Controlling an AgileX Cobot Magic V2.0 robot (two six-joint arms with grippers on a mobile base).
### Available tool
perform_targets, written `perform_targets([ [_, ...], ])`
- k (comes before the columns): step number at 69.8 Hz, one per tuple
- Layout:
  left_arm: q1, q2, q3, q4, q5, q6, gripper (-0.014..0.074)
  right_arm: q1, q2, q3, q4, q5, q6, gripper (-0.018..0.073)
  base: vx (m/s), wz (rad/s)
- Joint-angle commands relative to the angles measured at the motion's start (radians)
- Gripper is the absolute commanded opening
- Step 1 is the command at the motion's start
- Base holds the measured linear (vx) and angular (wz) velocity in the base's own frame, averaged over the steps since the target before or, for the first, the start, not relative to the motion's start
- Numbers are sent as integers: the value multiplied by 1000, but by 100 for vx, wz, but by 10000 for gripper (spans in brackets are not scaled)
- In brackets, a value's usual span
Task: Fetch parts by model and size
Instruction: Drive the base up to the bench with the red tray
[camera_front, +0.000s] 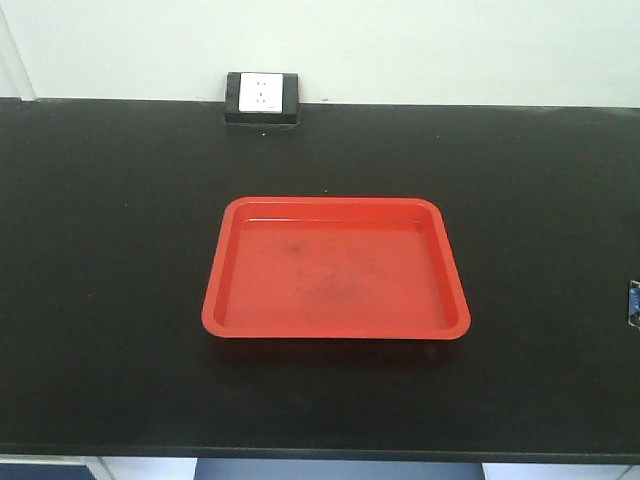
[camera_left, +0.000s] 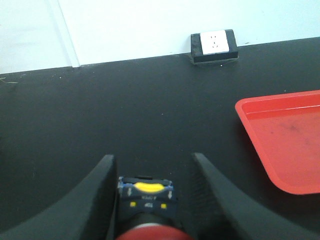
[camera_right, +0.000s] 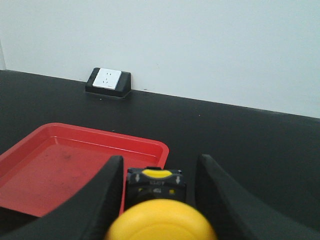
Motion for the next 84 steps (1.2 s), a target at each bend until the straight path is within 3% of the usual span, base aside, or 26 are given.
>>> perform_targets([
  [1,-2,13,-25,7,-73,-2,-6,0,5,-27,-12,-84,2,-9,9,0],
  [84,-2,13,-25,7,-73,-2,-6,0,6,-27,-11,-84,2,-9,4,0],
])
